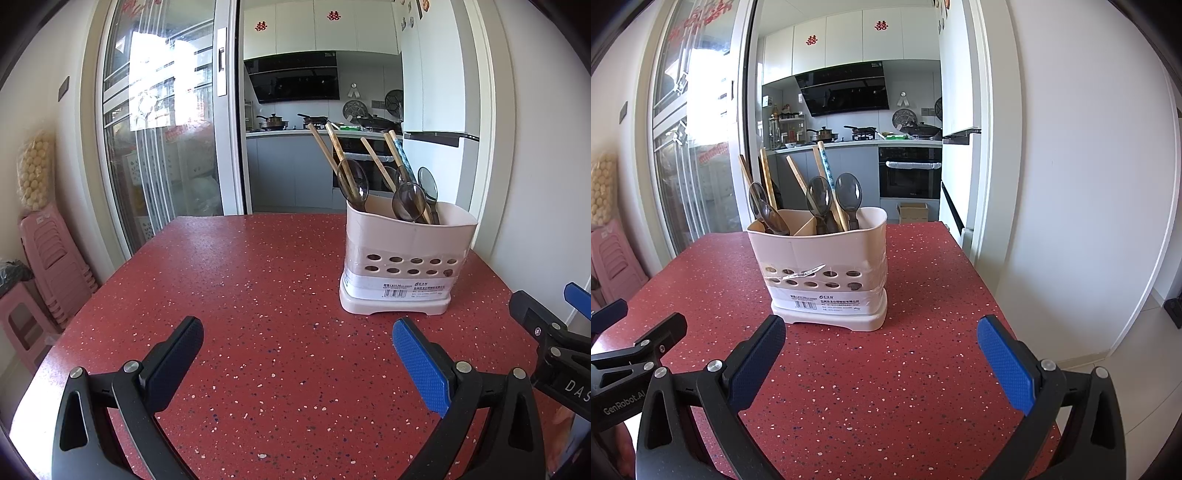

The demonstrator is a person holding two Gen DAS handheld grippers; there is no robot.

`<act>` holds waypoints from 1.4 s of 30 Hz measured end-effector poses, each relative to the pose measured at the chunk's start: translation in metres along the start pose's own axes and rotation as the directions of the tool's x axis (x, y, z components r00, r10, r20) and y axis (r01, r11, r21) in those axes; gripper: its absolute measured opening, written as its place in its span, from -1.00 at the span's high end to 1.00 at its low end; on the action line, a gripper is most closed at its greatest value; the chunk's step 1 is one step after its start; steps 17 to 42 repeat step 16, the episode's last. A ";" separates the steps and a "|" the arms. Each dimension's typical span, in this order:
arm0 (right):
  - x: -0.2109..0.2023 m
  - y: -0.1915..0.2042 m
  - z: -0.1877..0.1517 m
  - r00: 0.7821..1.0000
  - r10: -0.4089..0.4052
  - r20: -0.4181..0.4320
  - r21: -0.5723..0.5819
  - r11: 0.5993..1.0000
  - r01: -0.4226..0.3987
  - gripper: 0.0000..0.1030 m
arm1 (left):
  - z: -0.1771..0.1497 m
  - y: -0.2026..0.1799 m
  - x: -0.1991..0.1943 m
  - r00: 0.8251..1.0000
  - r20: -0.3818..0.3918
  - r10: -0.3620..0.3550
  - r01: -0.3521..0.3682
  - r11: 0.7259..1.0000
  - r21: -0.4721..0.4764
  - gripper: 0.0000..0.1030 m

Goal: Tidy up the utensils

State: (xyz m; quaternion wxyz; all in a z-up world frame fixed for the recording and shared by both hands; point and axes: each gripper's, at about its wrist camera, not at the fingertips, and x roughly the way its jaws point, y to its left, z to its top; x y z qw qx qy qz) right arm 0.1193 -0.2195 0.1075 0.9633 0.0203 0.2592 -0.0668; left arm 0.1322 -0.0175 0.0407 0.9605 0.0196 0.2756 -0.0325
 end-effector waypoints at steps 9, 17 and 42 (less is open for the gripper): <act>0.000 0.001 0.000 1.000 -0.001 -0.001 0.000 1.000 0.001 -1.00 | 0.000 0.001 0.002 1.000 -0.009 -0.007 0.007 1.000 -0.017 -1.00; 0.000 0.000 0.000 1.000 0.001 -0.001 0.000 1.000 -0.001 -1.00 | 0.000 -0.002 -0.001 1.000 -0.003 -0.007 0.007 1.000 -0.006 -1.00; 0.000 0.000 0.000 1.000 0.001 -0.001 0.000 1.000 -0.001 -1.00 | 0.000 -0.002 -0.001 1.000 -0.003 -0.007 0.007 1.000 -0.006 -1.00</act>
